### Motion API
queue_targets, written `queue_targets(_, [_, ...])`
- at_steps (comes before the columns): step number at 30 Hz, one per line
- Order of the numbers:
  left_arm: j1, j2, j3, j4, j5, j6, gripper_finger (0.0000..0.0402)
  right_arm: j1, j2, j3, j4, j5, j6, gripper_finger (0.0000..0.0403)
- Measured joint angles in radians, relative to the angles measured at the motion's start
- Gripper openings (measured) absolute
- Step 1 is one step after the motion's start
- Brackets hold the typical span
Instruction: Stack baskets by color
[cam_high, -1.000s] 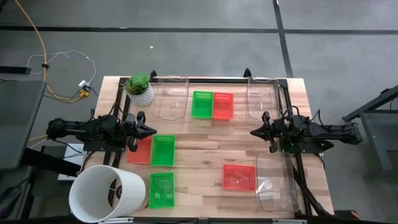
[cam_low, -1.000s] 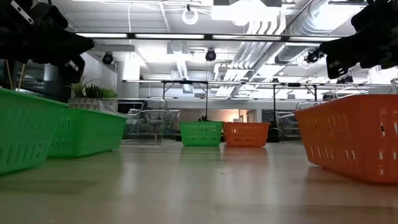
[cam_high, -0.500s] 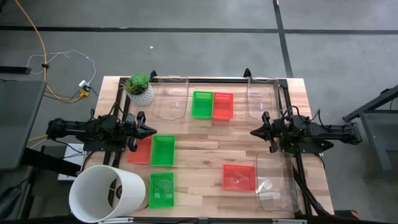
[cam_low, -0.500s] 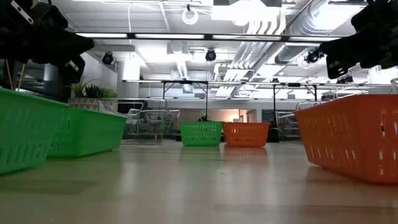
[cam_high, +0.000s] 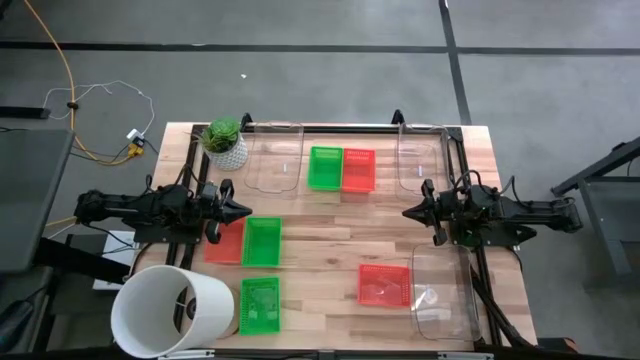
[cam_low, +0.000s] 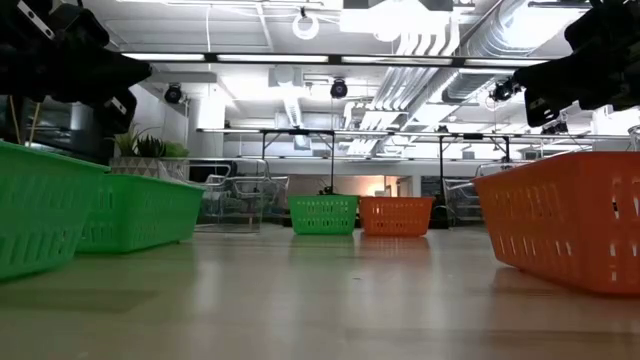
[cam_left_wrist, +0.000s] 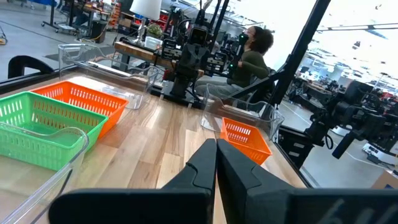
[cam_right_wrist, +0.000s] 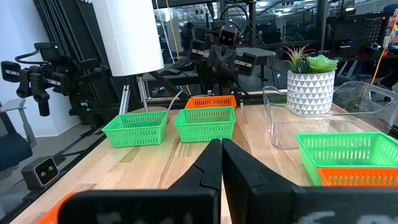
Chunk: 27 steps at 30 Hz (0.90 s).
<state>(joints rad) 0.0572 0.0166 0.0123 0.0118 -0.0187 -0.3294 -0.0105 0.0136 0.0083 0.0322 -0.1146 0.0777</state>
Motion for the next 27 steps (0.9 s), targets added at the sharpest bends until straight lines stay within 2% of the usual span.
queue_targets(21, [0.0, 0.0, 0.0, 0.0, 0.0, 0.0, 0.0001, 0.0, 0.0, 0.0, 0.008, 0.001, 0.002, 0.0])
queue_targets(23, [0.0, 0.0, 0.0, 0.0, 0.0, 0.0, 0.0001, 0.0, 0.001, 0.0, 0.074, 0.002, 0.064, 0.0])
queue_targets(27, [0.0, 0.0, 0.0, 0.0, 0.0, 0.0, 0.0001, 0.0, 0.0, 0.004, 0.372, 0.027, 0.319, 0.0])
